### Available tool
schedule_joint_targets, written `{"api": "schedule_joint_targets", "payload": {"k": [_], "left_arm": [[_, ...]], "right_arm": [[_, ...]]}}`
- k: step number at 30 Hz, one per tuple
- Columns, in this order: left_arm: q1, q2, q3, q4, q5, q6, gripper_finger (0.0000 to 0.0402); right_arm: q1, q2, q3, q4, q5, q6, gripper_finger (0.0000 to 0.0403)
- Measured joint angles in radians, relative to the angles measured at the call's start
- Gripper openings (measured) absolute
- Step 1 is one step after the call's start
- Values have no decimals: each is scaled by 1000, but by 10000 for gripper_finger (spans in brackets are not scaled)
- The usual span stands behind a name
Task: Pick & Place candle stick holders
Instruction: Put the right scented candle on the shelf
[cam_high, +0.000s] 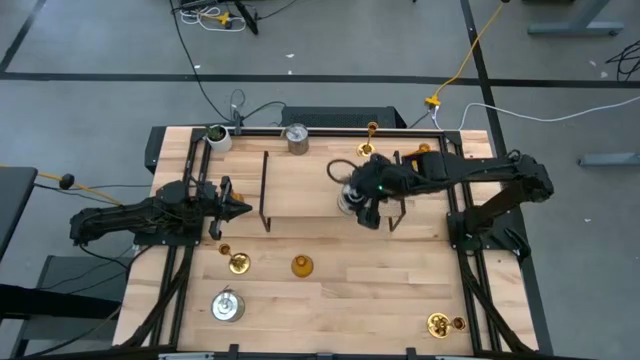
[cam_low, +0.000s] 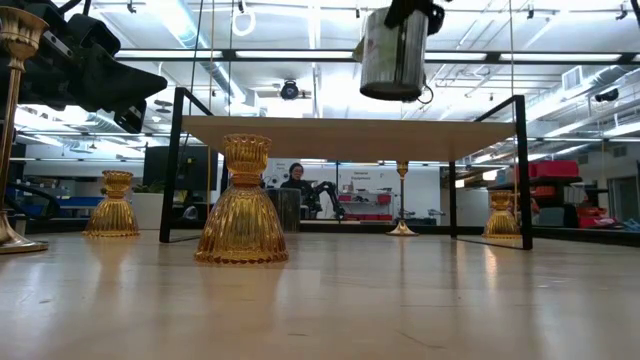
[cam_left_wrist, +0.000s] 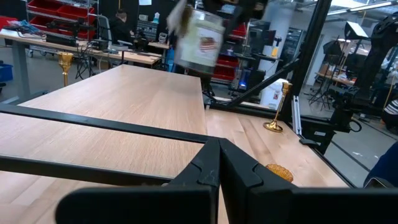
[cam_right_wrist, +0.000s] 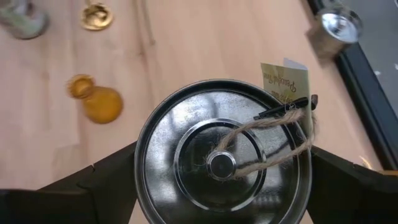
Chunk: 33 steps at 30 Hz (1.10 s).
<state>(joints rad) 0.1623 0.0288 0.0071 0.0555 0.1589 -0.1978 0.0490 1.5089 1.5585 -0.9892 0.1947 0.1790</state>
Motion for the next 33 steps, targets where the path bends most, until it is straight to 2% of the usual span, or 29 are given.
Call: {"api": "schedule_joint_targets", "payload": {"k": [18, 33], "left_arm": [[0, 0, 0, 0, 0, 0, 7], [0, 3, 0, 0, 0, 0, 7]], "right_arm": [[-162, 65, 0, 89, -2, -79, 364], [-200, 122, 0, 165, -4, -88, 364]]}}
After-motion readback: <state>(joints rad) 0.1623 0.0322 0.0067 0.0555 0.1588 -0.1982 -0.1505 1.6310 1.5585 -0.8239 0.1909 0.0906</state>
